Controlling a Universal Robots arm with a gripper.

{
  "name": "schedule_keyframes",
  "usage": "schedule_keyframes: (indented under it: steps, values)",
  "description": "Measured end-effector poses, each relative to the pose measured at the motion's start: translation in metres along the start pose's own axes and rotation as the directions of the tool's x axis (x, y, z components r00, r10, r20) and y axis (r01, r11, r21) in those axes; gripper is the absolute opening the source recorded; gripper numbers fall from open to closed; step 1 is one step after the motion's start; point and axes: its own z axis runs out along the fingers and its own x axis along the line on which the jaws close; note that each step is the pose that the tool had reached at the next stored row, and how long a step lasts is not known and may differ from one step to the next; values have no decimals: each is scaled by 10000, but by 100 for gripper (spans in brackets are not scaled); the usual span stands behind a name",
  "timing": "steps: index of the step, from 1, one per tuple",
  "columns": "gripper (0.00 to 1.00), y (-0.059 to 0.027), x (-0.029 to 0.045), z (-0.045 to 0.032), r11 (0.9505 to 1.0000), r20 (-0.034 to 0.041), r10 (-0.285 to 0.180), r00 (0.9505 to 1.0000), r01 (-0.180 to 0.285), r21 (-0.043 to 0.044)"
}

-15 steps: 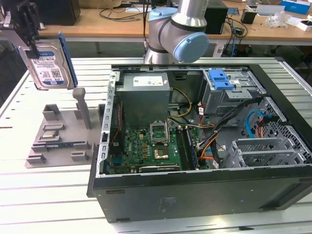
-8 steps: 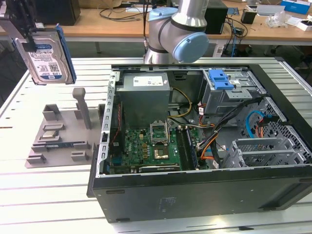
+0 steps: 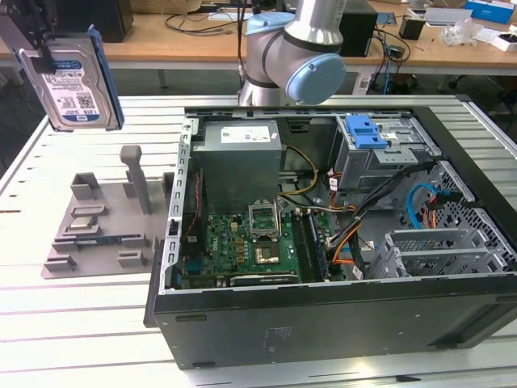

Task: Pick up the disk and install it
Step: 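Pick up the disk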

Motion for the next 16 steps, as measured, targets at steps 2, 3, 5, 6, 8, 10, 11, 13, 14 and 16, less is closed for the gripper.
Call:
schedule_keyframes:
  steps: [2, 3, 5, 6, 8, 10, 11, 13, 14, 16]
  values:
    - [37, 3, -8, -66, 10000, -1, 0, 10000, 0, -1]
    - [37, 5, -11, -105, 10000, 0, 0, 10000, 0, -1]
    - [37, 7, -17, -162, 10000, 0, 0, 10000, 0, 0]
    - [37, 8, -19, -182, 10000, 0, 0, 10000, 0, -1]
    - [37, 11, -25, -249, 10000, 0, 0, 10000, 0, 0]
    - [37, 14, -30, -311, 10000, 0, 0, 10000, 0, 0]
    - [37, 16, -32, -344, 10000, 0, 1, 10000, -1, -1]
    - [37, 18, -35, -386, 10000, 0, 1, 10000, -1, -1]
    - [37, 18, -37, -403, 10000, -1, 0, 10000, 0, -1]
    - [37, 21, -40, -462, 10000, -1, 0, 10000, 0, 0]
